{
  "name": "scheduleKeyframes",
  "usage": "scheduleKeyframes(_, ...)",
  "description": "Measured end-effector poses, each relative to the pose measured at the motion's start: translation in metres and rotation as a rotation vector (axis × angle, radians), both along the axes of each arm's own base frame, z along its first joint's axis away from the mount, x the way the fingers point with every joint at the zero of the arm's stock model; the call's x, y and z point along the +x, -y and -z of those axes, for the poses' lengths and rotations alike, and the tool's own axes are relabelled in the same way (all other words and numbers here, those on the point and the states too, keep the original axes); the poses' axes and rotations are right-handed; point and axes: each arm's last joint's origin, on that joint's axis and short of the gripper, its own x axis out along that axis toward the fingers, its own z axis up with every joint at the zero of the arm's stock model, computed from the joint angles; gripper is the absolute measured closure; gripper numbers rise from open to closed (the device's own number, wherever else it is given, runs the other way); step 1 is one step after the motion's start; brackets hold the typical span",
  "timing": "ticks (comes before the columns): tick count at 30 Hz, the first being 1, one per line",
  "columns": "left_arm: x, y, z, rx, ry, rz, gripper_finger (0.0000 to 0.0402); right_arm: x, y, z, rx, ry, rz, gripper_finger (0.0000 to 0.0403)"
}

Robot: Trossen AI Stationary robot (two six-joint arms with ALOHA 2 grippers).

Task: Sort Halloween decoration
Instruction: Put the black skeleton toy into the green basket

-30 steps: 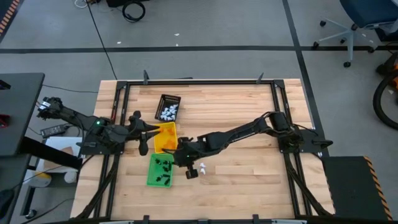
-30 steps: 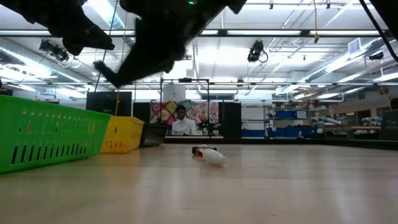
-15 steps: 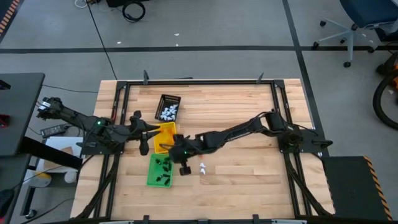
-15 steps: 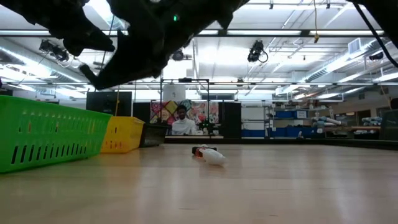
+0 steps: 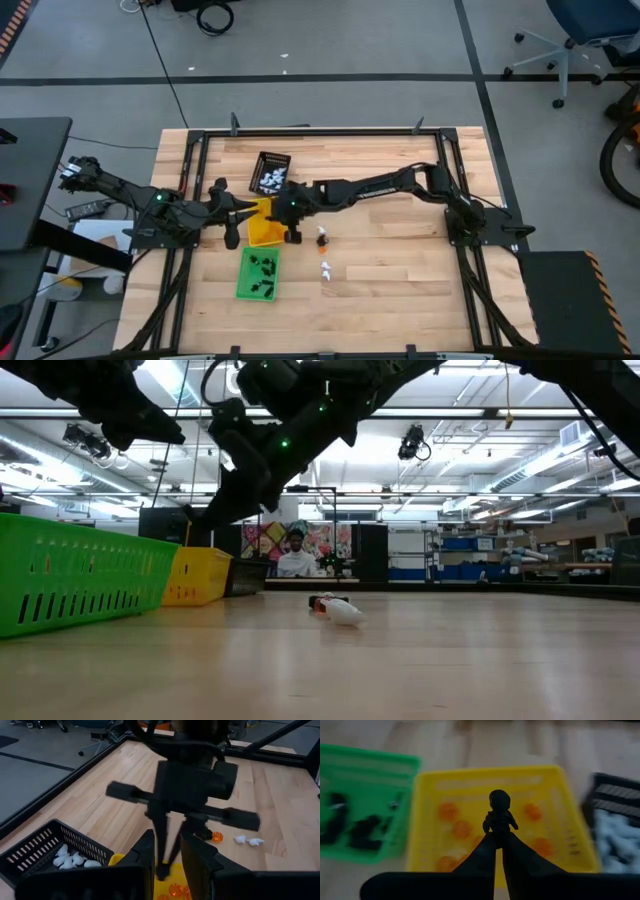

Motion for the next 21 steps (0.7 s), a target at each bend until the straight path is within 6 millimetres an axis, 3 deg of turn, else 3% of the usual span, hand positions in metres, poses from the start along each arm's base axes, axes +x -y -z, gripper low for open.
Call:
scheduleKeyframes(5, 0.0, 0.0, 0.0, 0.0, 0.0, 0.0, 0.0333, 0.001, -0.021, -0.002, 0.083, 0.023, -0.14, 0.0375)
scheduleKeyframes(15, 0.0, 0.0, 0.0, -0.004, 0.003, -0.001, 0.0333, 0.001, -0.1, -0.01, 0.103, 0.193, -0.311, 0.0375)
scheduleKeyframes(18, 0.0, 0.0, 0.0, -0.016, 0.009, -0.006, 0.0333, 0.0, -0.112, -0.009, 0.087, 0.243, -0.321, 0.0375)
scheduleKeyframes(21, 0.0, 0.0, 0.0, -0.026, 0.012, -0.01, 0.0333, -0.001, -0.112, -0.005, 0.077, 0.272, -0.325, 0.0363)
